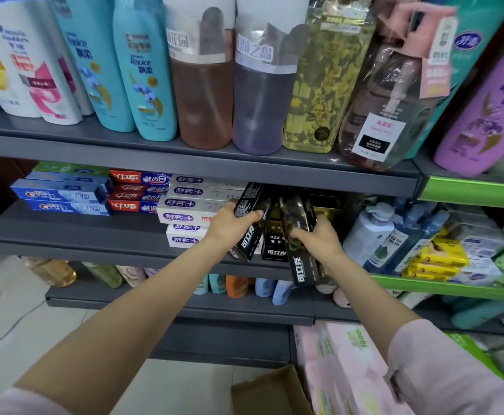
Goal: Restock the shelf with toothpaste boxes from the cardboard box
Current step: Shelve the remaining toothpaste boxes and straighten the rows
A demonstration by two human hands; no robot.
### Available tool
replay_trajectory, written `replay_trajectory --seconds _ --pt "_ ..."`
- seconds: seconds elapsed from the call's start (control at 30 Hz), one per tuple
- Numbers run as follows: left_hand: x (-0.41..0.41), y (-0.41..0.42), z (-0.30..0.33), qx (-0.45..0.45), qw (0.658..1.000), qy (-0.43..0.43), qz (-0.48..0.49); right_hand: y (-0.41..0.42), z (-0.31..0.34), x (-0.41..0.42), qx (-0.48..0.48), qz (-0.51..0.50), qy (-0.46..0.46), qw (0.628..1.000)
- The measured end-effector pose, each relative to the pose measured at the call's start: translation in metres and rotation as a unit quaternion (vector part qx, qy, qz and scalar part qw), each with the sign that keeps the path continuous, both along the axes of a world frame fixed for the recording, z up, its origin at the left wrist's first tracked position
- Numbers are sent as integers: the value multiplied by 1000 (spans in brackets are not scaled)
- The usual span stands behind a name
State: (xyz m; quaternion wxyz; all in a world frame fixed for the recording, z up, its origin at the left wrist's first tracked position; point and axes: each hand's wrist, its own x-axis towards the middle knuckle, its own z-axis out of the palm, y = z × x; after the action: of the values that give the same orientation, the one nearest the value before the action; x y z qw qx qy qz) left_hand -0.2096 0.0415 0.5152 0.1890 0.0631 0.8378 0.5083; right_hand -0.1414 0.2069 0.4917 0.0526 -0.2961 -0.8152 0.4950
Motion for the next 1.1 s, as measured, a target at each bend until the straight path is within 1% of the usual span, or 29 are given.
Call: replay_trajectory --seconds 0.07,0.1,0.13,0.17,0.23,0.3,0.37,0.4,0.43,0.47,0.57,0.67,0.8,0.93,1.0,1.1 --pt "-3 0 -1 4 1000 7 21 4 7 0 92 54 -8 994" --pt "-3 0 -1 11 999 4 31 5 8 0 113 66 -11 991" --pt "-4 0 -2 19 999 -1 33 5 9 0 115 68 -9 991" --pt "-4 1 -2 27 999 -7 33 6 8 -2 95 64 2 993" --pt "-1 5 -3 39 999 -16 22 2 6 -5 2 45 30 999" --pt "2 10 -4 49 998 -32 15 -3 6 -10 -132 2 28 991" --pt "7 14 -4 50 998 -43 11 -4 8 -13 -299 -20 9 954" --pt "8 15 -6 46 998 -43 5 -6 11 -13 -357 -19 13 934" --pt "9 15 -8 42 998 -40 -2 -6 12 -13 -396 -16 23 918" --pt "9 15 -9 41 998 -36 -6 -5 10 -13 -412 -17 34 910" --pt "8 14 -14 49 998 -31 -9 -3 2 -8 -419 -35 62 905" --pt "8 12 -10 51 998 -27 -13 -2 -6 -2 -441 -27 57 895" --pt "8 12 -7 58 998 -19 -21 -6 -11 -2 -436 -15 48 899" --pt "7 10 -11 50 998 -12 -21 -3 -13 -4 -434 -45 64 898" --pt "6 10 -12 41 999 -10 -19 -2 -12 -4 -447 -66 71 889" --pt "3 11 -9 4 1000 9 -21 -4 -11 -8 -484 -103 99 863"
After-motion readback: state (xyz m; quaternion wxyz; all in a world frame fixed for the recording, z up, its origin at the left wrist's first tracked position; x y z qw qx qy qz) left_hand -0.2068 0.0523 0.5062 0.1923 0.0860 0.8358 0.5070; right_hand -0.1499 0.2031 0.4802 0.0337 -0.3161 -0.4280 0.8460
